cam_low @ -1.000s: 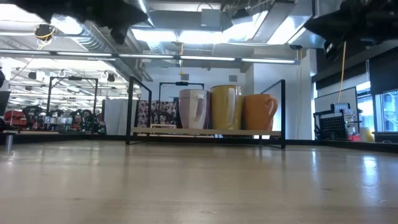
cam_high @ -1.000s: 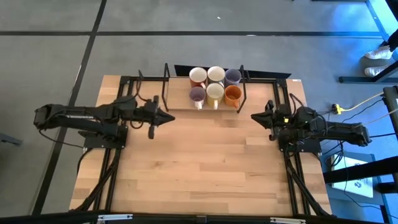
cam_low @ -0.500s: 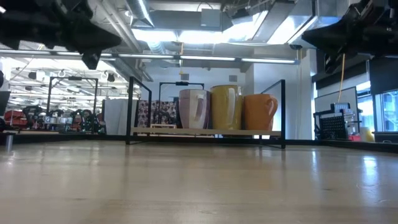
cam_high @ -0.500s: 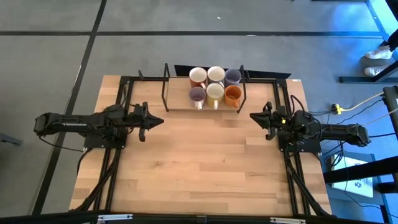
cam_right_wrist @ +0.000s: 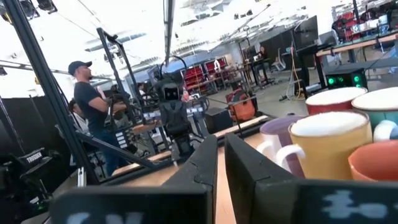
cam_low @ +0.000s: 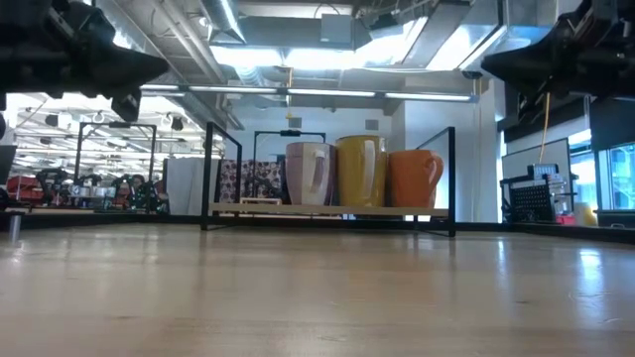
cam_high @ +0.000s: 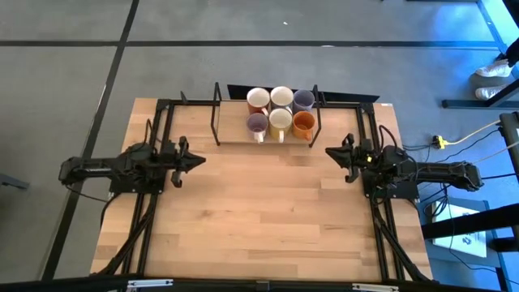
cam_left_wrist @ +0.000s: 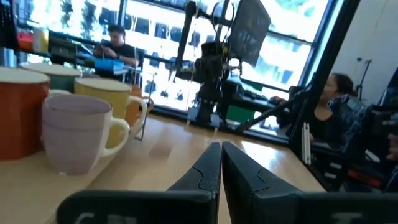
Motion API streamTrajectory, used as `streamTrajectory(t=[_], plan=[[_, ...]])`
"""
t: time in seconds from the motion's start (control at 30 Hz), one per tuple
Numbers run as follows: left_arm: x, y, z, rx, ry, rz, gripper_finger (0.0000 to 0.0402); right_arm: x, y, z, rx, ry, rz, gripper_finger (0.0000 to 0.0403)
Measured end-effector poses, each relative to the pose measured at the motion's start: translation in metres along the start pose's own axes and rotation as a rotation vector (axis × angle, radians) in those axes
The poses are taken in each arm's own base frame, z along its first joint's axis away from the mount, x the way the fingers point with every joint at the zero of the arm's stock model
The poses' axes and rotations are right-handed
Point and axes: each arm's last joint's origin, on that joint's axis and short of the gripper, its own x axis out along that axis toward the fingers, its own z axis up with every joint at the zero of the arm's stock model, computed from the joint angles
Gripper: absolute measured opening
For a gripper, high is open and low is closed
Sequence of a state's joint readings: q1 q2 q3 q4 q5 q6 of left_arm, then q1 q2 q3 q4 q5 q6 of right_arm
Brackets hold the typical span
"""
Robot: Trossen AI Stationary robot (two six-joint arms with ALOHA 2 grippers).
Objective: Place coffee mugs
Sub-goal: Return to Home Position
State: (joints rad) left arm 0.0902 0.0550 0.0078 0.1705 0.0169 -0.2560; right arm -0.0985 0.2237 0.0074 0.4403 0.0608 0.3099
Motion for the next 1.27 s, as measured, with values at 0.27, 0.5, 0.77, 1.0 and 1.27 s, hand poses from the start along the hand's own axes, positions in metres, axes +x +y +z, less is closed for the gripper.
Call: streamTrajectory(t=[0.27, 0.5, 0.77, 1.0, 1.27], plan=[[-0.003, 0.000, -0.001, 0.028, 0.002, 0.000, 0.0007, 0.000, -0.002, -0.005, -0.002, 0.053, -0.016, 0.0019], [-0.003, 0.001, -0.001, 0.054, 0.007, 0.014, 0.0007, 0.000, -0.003, -0.009, -0.007, 0.097, -0.030, 0.0019], [-0.003, 0.001, -0.001, 0.056, 0.000, 0.027, 0.0007, -0.001, -0.002, -0.011, -0.061, 0.126, 0.012, 0.0019], [-0.003, 0.001, -0.001, 0.056, 0.000, 0.027, 0.0007, -0.001, -0.002, -0.011, -0.130, 0.129, 0.021, 0.0019], [-0.003, 0.001, -0.001, 0.056, -0.001, 0.027, 0.0007, -0.001, -0.001, -0.012, -0.141, 0.141, 0.057, 0.0019]])
